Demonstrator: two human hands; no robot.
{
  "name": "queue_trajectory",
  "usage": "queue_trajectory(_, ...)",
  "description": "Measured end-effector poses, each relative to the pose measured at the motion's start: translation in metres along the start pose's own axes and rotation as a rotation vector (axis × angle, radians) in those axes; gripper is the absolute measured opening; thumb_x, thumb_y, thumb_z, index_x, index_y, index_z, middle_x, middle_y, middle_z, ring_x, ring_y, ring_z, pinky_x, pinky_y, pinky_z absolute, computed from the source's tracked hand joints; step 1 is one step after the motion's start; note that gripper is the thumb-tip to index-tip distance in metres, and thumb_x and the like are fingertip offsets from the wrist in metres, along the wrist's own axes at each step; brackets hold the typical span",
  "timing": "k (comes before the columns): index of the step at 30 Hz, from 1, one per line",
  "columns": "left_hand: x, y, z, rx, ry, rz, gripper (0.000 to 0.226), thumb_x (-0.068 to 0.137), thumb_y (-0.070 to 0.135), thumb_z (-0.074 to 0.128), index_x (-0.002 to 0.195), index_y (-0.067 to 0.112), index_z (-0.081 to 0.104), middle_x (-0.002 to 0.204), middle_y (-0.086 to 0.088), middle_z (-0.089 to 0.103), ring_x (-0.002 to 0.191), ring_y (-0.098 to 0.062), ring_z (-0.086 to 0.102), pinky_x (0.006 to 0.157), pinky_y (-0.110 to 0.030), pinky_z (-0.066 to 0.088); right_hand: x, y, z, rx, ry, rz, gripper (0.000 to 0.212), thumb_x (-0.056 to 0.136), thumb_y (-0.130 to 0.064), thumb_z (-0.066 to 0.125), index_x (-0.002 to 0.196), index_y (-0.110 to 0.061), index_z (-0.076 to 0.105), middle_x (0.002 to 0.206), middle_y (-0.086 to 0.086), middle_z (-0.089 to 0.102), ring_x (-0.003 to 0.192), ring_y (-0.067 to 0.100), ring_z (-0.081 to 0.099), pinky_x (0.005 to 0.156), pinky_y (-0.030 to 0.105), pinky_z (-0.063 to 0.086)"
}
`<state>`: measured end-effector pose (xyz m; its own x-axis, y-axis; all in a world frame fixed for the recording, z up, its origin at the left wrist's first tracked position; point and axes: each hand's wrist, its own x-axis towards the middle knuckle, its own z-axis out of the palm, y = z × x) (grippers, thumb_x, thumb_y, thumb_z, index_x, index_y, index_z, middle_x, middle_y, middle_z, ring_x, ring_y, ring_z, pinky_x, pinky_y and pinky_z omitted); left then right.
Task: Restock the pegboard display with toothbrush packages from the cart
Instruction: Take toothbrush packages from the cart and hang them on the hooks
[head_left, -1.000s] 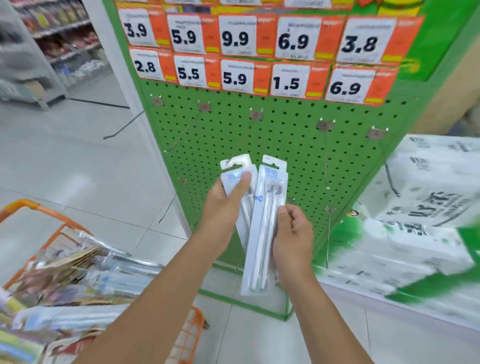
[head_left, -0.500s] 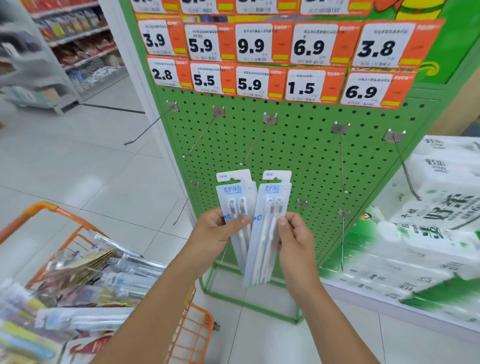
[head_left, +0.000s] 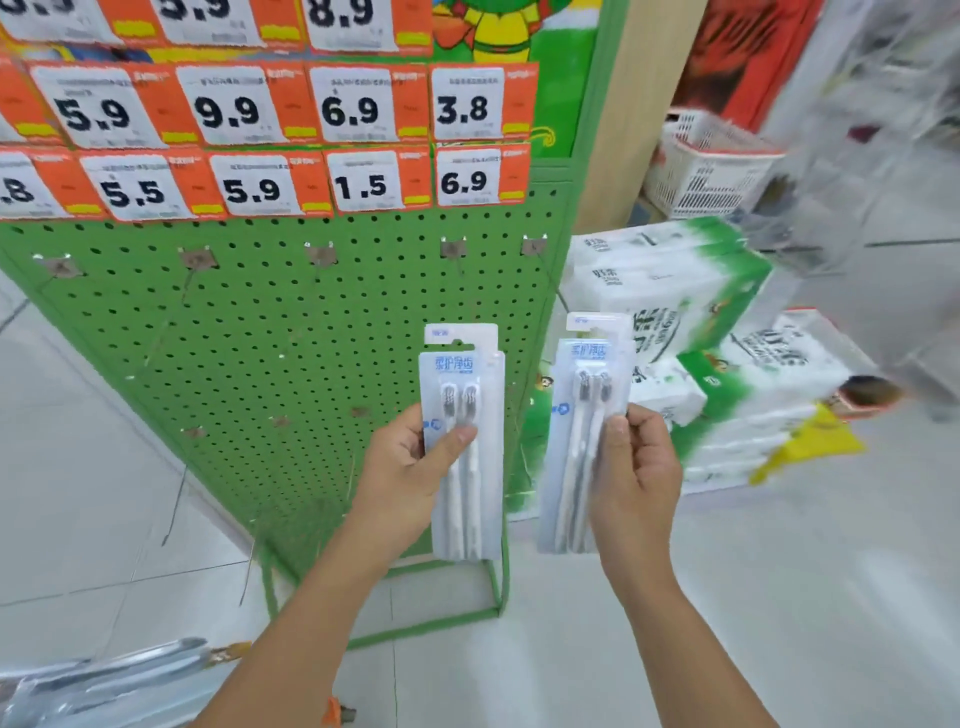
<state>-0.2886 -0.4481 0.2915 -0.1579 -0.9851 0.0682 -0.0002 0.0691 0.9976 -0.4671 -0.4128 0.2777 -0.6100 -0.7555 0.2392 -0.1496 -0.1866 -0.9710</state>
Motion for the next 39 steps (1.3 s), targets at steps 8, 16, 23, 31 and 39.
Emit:
queue_trajectory(8,0.002,-0.010,0.066,0.084,0.111,-0.062,0.011,0.095,0.034,0.061,0.098,0.025,0.068,0.051,0.009,0.037,0.045,-0.006,0.027,0.048,-0.022,0.029,0.059,0.036,-0.035,-0.019,-0.294,0.001,0.017,0.106,-0.017,0.049,0.093,-0.017,0.060,0.073,-0.007,0.056,0.066,0.008,0.047,0.063,0.021,0.042)
queue_trajectory(16,-0.002,-0.009,0.092,0.106,0.256,-0.076,0.017,0.095,0.034,0.060,0.099,0.018,0.064,0.055,0.009,0.042,0.047,-0.006,0.030,0.051,-0.018,0.033,0.086,0.055,-0.027,0.023,-0.493,0.004,0.017,0.105,-0.018,0.050,0.093,-0.010,0.059,0.067,0.005,0.046,0.057,0.011,0.036,0.051,0.023,0.033)
queue_trajectory(23,0.008,-0.003,0.093,0.039,0.237,-0.093,0.018,0.095,0.021,0.065,0.112,0.018,0.067,0.091,-0.005,0.075,0.077,-0.016,0.068,0.073,-0.021,0.052,0.107,0.065,0.004,-0.018,-0.492,-0.001,0.022,0.105,-0.020,0.050,0.087,-0.008,0.054,0.065,-0.003,0.041,0.054,0.005,0.032,0.051,0.018,0.030)
queue_trajectory(31,0.033,0.002,0.104,-0.059,0.198,-0.065,0.020,0.095,0.010,0.065,0.115,0.014,0.067,0.101,0.000,0.078,0.095,-0.018,0.073,0.084,-0.030,0.060,0.182,0.078,0.058,-0.158,-0.431,0.079,0.022,0.104,-0.022,0.050,0.083,-0.014,0.052,0.069,-0.003,0.048,0.062,0.013,0.041,0.062,0.030,0.037)
queue_trajectory(39,0.041,-0.009,0.106,-0.043,0.183,-0.005,0.021,0.097,0.008,0.061,0.114,0.019,0.066,0.105,0.004,0.077,0.095,-0.010,0.072,0.083,-0.022,0.057,0.180,0.064,0.040,-0.176,-0.356,0.234,0.035,0.101,-0.039,0.056,0.123,-0.013,0.062,0.121,0.003,0.066,0.111,0.022,0.062,0.099,0.043,0.051)
